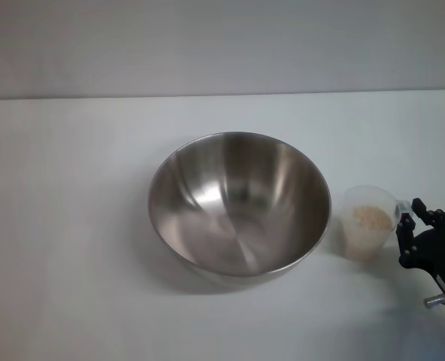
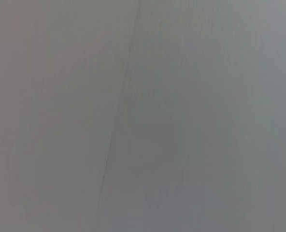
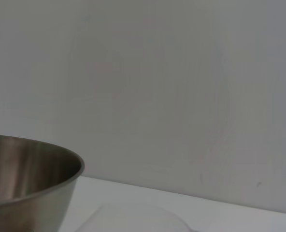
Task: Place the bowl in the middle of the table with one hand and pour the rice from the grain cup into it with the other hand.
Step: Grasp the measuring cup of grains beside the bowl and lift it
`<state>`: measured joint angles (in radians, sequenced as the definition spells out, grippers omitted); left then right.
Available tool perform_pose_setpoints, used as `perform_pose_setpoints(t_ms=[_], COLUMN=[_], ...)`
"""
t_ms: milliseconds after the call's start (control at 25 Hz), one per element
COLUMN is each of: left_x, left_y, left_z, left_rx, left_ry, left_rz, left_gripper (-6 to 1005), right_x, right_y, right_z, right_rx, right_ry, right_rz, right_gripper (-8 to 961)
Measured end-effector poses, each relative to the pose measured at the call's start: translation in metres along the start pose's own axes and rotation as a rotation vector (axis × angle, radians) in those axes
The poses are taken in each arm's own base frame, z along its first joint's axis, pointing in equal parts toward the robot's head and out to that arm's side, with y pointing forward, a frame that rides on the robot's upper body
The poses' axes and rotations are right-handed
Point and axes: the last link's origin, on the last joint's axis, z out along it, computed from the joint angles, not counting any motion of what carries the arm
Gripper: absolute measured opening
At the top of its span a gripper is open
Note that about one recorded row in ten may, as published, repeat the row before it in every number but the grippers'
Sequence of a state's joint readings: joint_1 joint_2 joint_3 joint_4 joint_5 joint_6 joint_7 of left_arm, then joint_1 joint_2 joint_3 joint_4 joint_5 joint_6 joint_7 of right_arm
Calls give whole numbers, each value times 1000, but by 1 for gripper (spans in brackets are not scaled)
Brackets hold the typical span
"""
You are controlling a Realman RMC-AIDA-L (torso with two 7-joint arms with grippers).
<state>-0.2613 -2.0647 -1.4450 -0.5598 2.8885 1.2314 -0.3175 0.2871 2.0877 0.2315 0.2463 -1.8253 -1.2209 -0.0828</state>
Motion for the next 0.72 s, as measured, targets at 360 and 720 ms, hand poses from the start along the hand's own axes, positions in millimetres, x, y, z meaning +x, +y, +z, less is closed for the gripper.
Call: perform_pose_setpoints(t_ms=[360, 720], left_x=[0, 0], left_y=[-1, -1], left_z=[-1, -1], left_rx=[4, 3], left_ry=[-1, 2], left_rz=[0, -1], left_gripper=[293, 293], right_x=[-3, -3], right_y=[1, -1], right_z=[0, 0], right_rx=[-6, 2], right_ry=[-20, -24], right_rz=[-4, -2], right_gripper=[115, 85])
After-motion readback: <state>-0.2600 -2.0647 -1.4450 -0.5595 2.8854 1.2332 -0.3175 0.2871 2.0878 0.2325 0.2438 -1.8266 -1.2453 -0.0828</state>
